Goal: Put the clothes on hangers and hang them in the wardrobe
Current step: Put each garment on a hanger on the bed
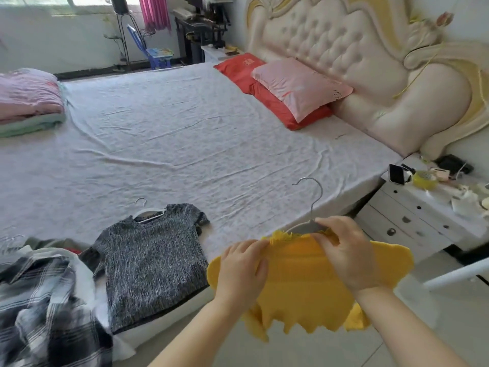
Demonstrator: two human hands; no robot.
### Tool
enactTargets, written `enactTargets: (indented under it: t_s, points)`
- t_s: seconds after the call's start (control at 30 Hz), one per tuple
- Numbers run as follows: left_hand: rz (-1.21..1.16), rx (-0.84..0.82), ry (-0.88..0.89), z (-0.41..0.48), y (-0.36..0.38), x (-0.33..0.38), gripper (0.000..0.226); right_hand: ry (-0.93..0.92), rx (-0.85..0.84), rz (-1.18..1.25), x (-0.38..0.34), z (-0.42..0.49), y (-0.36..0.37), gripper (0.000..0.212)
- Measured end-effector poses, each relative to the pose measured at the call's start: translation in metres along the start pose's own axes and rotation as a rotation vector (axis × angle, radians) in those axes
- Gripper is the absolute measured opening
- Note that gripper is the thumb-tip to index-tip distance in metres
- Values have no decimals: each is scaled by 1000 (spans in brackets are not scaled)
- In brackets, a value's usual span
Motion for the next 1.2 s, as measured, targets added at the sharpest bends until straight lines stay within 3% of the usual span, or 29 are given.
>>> enactTargets:
  t_s: [0.33,0.83,1.2]
  points:
    - [-14,-16,-114,117,65,-51,36,8,-54,22,87,112,72,27]
    - [5,-58,-397,311,122,-190,35,56,-317,180,181,324,263,22]
    - [64,-137,-608,405,215,-304,33,108,-522,180,285,408,430,23]
Point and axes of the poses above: each hand's wrist, its own z-axis towards the middle knuckle, its own y-axis out of the palm, x = y × z, the point moved 7 cm from there along z, towards the middle knuckle, and after that the axes turned 15 degrees about z, right-handed, at the moved point
